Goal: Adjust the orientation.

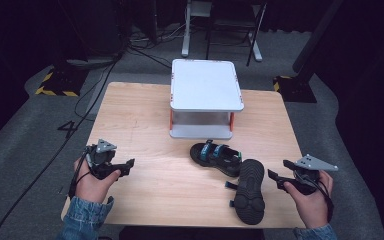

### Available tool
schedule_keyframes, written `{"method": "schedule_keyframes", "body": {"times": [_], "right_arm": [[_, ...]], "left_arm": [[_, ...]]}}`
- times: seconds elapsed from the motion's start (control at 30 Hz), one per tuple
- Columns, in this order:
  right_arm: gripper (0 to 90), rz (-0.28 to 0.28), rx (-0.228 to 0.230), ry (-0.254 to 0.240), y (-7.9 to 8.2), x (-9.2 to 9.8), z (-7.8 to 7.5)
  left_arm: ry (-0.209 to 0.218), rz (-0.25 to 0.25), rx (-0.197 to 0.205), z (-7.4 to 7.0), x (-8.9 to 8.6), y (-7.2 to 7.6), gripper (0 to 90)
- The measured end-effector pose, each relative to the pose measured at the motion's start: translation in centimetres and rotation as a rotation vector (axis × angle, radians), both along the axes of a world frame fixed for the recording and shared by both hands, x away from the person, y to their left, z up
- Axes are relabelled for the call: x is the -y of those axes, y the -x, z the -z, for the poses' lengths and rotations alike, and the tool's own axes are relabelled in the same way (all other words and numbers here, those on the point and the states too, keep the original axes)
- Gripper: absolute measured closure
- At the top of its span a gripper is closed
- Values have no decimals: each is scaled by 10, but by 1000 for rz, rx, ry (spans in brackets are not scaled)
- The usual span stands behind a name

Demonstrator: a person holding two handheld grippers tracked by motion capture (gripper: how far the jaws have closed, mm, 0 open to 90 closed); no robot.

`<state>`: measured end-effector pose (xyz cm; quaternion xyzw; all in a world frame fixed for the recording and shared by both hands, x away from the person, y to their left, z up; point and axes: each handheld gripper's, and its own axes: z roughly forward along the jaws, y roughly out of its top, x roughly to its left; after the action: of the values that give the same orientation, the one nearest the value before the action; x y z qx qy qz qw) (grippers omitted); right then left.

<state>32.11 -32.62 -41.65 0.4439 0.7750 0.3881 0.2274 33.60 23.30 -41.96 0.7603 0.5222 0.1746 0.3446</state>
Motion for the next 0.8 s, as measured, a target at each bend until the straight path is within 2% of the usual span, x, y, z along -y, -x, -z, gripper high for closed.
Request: {"method": "schedule_keyframes", "body": {"times": [0.17, 0.23, 0.3, 0.33, 0.37, 0.43, 0.53, 0.77, 0.8], "right_arm": [[224, -27, -19, -15, 5, -9, -2], [215, -40, -37, -30, 7, -15, -2], [193, -67, -74, -43, 8, -23, 0], [193, -67, -74, -43, 8, -23, 0], [176, -65, -94, -46, 9, -26, 1], [176, -89, -137, -27, 12, -34, 4], [197, -109, -175, -1, 15, -43, 9], [157, -107, -215, -7, 13, -55, 23], [151, -110, -229, -24, 13, -56, 25]], "left_arm": [[-2, 15, 9, -3, 3, 1, 245], [-1, 17, 8, -2, 3, 1, 245], [-2, 14, 1, 0, 2, 0, 245], [-2, 14, 1, 0, 2, 0, 244], [-1, 14, -3, 1, 1, 0, 244], [-5, -2, -2, 2, -2, -1, 244], [-13, -14, 3, 3, -7, -2, 246], [-15, -15, -12, 5, -8, -3, 247], [-15, -15, -12, 5, -8, -3, 247]]}}
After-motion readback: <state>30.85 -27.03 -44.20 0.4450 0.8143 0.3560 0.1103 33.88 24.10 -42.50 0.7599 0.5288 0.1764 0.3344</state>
